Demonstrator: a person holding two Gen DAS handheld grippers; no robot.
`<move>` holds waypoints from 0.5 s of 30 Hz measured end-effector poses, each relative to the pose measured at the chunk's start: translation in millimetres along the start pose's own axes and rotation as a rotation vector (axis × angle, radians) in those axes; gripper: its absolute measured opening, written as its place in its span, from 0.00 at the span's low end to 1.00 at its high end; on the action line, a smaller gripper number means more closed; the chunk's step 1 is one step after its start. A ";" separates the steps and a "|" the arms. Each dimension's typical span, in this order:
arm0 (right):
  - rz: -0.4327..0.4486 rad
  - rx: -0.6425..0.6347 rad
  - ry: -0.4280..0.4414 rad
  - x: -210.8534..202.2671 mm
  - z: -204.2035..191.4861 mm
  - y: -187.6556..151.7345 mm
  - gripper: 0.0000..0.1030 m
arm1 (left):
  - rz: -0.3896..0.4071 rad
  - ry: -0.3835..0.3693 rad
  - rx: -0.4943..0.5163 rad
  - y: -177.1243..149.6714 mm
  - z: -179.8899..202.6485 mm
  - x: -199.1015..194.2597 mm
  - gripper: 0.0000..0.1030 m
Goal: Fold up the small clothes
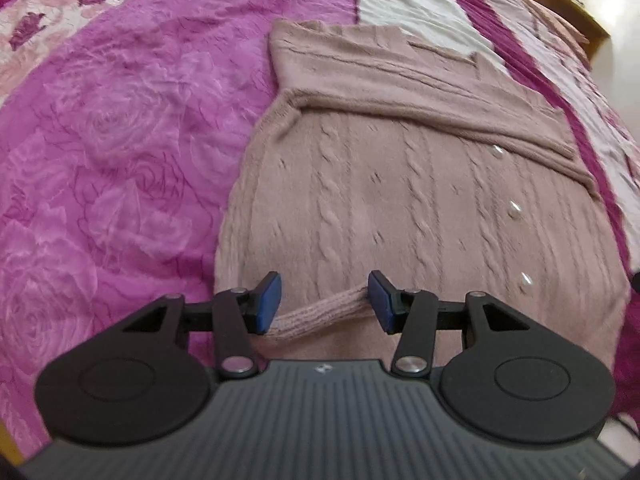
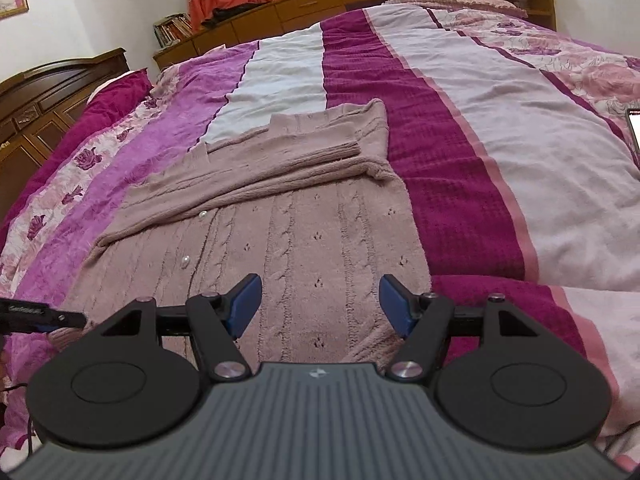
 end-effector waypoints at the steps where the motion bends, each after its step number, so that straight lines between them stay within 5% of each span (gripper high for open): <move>1: -0.002 -0.002 -0.005 0.1 0.7 -0.1 0.70 | -0.013 -0.008 0.013 -4.9 0.6 -3.7 0.48; 6: -0.022 -0.011 -0.043 1.8 6.0 -3.1 0.70 | -0.027 0.053 0.089 -32.1 -8.7 -19.6 0.49; 15: -0.065 -0.026 -0.110 -6.6 15.9 -15.0 0.70 | 0.077 0.150 0.017 -29.7 -21.9 -47.6 0.49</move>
Point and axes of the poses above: each gripper's, at about its wrist camera, not at the fingertips, and x roughly the way its jaws point, z to its right, y to its top, the point moved 9 cm from there along x, roughly the way its jaws point, and after that the axes turned 8 degrees about z, right-handed, at the moved point
